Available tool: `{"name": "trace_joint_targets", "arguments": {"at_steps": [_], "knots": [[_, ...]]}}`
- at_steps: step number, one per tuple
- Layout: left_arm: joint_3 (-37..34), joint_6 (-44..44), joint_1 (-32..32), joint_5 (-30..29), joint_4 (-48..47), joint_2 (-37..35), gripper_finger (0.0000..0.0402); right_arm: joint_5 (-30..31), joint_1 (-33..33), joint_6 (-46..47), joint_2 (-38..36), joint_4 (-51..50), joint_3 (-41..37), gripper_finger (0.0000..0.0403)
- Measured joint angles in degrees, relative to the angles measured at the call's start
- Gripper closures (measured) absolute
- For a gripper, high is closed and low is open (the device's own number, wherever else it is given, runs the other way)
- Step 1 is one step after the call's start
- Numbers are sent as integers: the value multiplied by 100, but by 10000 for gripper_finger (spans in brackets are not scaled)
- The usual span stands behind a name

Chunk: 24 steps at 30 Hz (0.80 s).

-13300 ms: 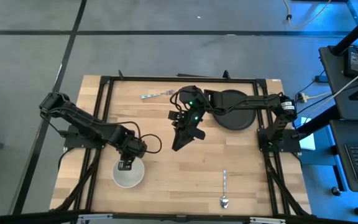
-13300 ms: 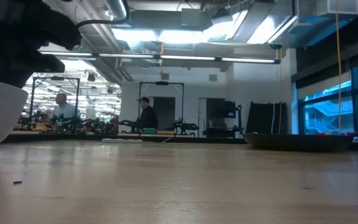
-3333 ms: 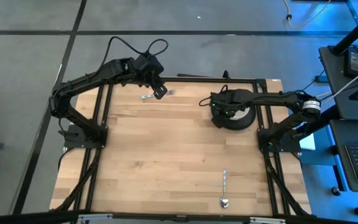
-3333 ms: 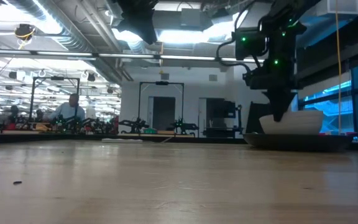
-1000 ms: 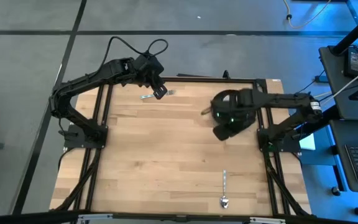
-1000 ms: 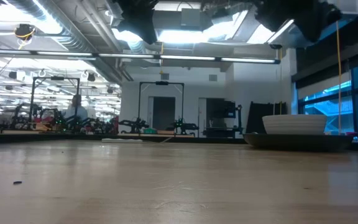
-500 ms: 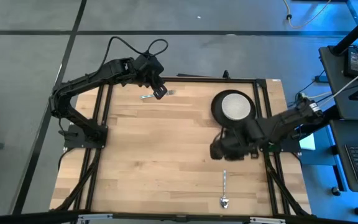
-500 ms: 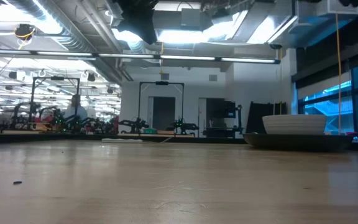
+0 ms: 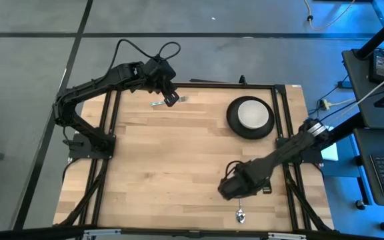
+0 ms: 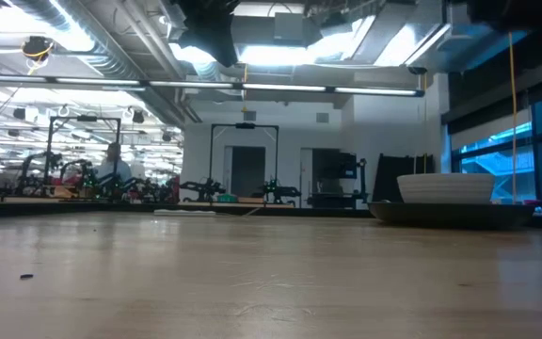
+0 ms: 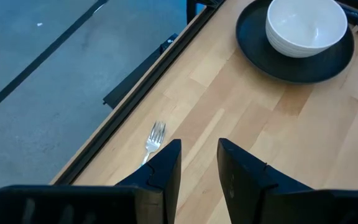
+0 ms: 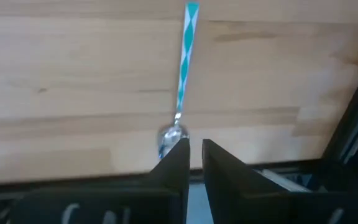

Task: Set table place
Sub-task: Put the blue spoon into the white bowl

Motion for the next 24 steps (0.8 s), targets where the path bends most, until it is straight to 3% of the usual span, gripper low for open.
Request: {"name": "trace_joint_targets", "arguments": {"at_steps": [5, 12, 18, 24], "knots": [[0, 0, 0, 0, 0, 0, 304, -129, 28, -501, 519, -130, 0, 335], [0, -5, -114, 0, -29, 0, 304, -650, 14, -1092, 979, -277, -4, 266], [0, 2, -361, 66, -74, 0, 304, -247, 15, -791, 1094, 56, -4, 225], [0, 48, -527, 68, -120, 0, 304, -40, 13, -98, 1107, 616, -4, 219]]}}
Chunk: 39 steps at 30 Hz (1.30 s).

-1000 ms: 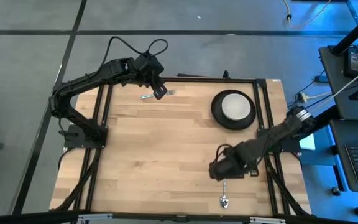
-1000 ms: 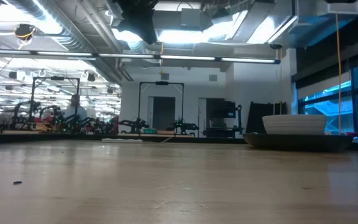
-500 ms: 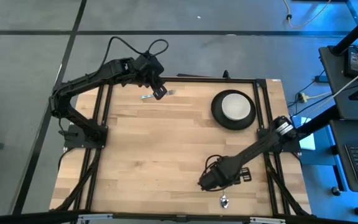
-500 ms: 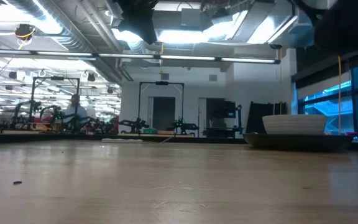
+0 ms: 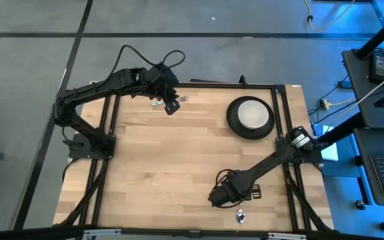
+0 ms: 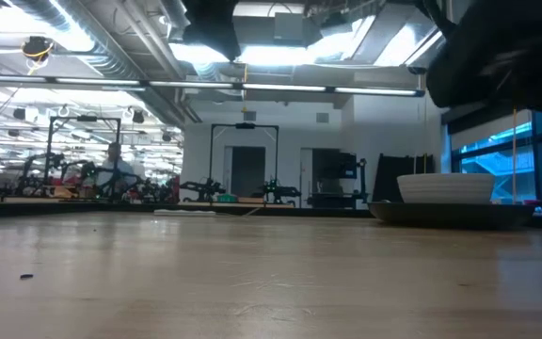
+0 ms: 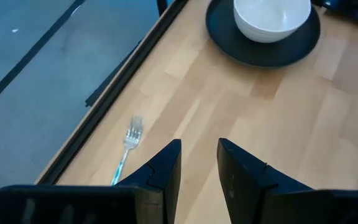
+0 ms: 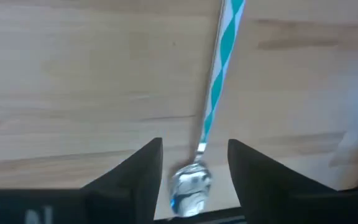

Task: Set table place
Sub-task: Put the blue spoon into the white bowl

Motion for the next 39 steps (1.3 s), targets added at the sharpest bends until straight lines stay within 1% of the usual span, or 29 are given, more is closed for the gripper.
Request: {"name": "trace_joint_targets", "arguments": {"at_steps": [3, 6, 8, 11, 14, 17, 27, 32, 39], "knots": [[0, 335, -15, 0, -7, 0, 304, -101, 3, 350, -2, -1, -67, 219], [0, 587, -8, 0, -11, 0, 304, -306, 3, 399, 3, 21, -255, 219], [0, 714, -8, 0, -11, 0, 304, -332, 3, 416, 3, 148, -431, 219], [0, 738, -4, 0, -51, 0, 304, -340, -2, 407, 4, 613, -716, 219], [0, 884, -4, 0, -140, 0, 304, -372, -34, 416, -8, 1291, -1034, 219], [0, 1008, -4, 0, -208, 0, 304, -456, -52, 430, -52, 1603, -1270, 219], [0, 1008, -4, 0, -207, 0, 304, -480, -108, 388, -35, 1580, -1377, 222], [0, 1005, -4, 0, -188, 0, 304, -444, -108, 334, -28, 1603, -1377, 249], [0, 1001, -4, 0, -182, 0, 304, -377, -87, 265, -22, 1613, -1377, 317]]}}
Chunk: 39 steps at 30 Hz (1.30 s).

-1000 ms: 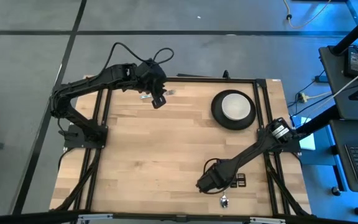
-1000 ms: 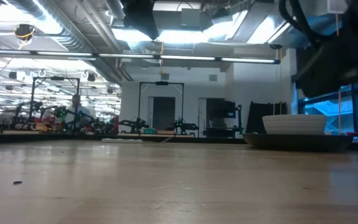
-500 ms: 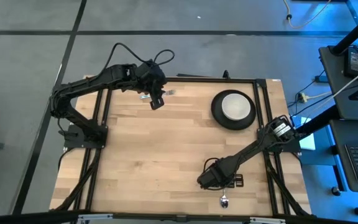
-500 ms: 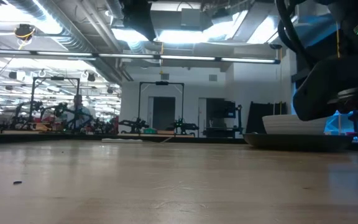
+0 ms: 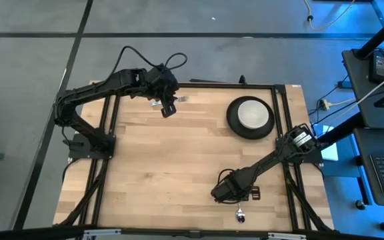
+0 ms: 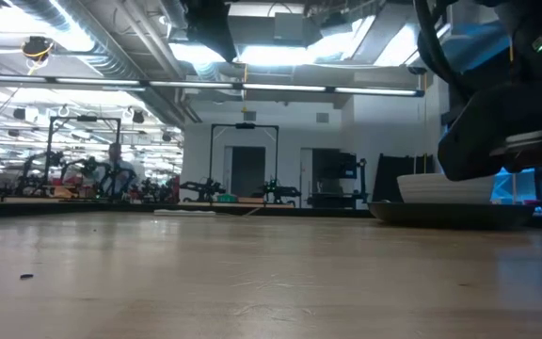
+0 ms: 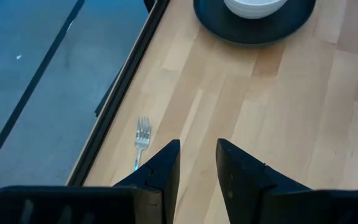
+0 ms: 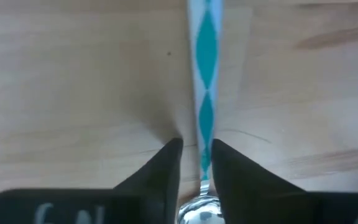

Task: Set table place
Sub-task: Put the blue spoon into the white bowl

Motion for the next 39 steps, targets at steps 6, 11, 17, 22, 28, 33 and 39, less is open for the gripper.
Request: {"name": "trace_joint_targets", "arguments": {"at_steps": [6, 11, 17, 22, 28, 33, 39], "knots": [[0, -37, 0, 0, 1, 0, 304, 89, 7, -73, 0, -67, -2, 364], [0, -39, 0, 0, 1, 0, 304, 108, 7, -159, 0, -53, -7, 381], [0, -37, 0, -1, 5, 0, 304, 854, 44, -242, 36, -440, 371, 381], [0, -37, 0, 0, 7, 0, 304, 2374, -22, -205, 68, -1693, 1074, 381], [0, -35, 0, 0, 5, 0, 304, 2979, -165, -232, 58, -3082, 2031, 381], [0, -35, -1, 0, 5, 0, 304, 3633, -247, -232, 40, -4263, 2769, 381], [0, -35, 0, -1, 3, 0, 304, 5074, -483, -563, -154, -4230, 3018, 378]]}}
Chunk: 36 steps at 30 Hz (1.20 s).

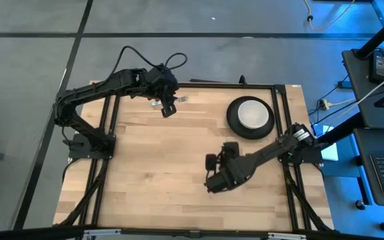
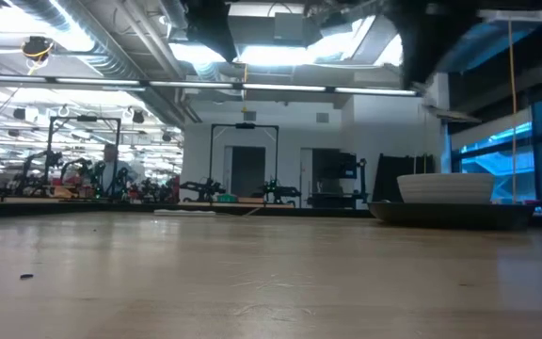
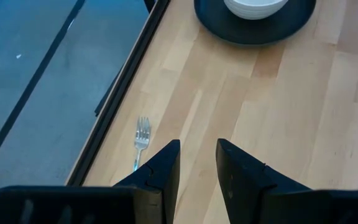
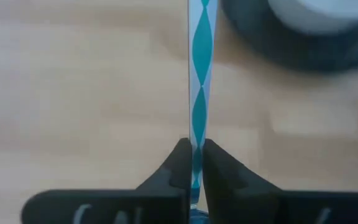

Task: Set table place
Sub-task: Put the blue spoon into the white bowl

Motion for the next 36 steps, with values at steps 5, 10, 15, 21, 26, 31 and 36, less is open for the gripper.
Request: {"name": "trace_joint_targets", "arguments": {"at_steps": [5, 10, 15, 21, 26, 31, 36], "knots": [[4, 0, 0, -1, -28, -4, 304, 864, -254, -283, -82, -3, 149, 379], [4, 33, 0, -1, -44, -4, 304, 1211, -537, -1086, -80, -3, 775, 381], [4, 42, -1, -1, -77, -4, 304, 1654, -723, -2108, -87, 14, 1803, 381], [4, 46, -1, -2, -268, -4, 304, 2215, -815, -3490, -91, 10, 2921, 381], [4, 50, 0, -46, -406, -4, 304, 2274, -1065, -4443, -155, 25, 3382, 381], [4, 52, -2, -72, -552, -4, 304, 2279, -1333, -4515, -595, -3, 2997, 381], [4, 58, 62, -396, -739, -4, 304, 2507, -1436, -4488, -1167, 8, 2435, 381]]}}
